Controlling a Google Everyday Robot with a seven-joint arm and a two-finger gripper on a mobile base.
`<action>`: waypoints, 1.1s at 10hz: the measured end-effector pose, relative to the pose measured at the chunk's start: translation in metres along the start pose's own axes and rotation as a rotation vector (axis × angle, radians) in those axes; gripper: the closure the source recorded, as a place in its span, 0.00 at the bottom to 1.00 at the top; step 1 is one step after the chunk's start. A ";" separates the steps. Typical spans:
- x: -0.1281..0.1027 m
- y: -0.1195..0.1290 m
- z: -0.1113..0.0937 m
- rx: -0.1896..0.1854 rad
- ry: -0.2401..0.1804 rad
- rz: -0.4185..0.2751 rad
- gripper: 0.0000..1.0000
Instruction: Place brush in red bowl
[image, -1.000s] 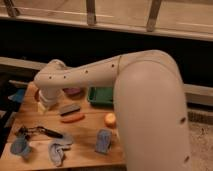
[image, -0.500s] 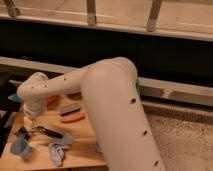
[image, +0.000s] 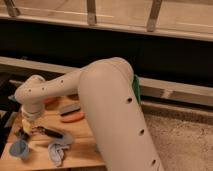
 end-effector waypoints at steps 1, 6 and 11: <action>0.002 -0.002 0.003 -0.005 0.004 0.003 0.34; 0.017 -0.011 0.020 -0.036 0.043 0.017 0.34; 0.006 0.005 0.052 -0.021 0.053 0.026 0.34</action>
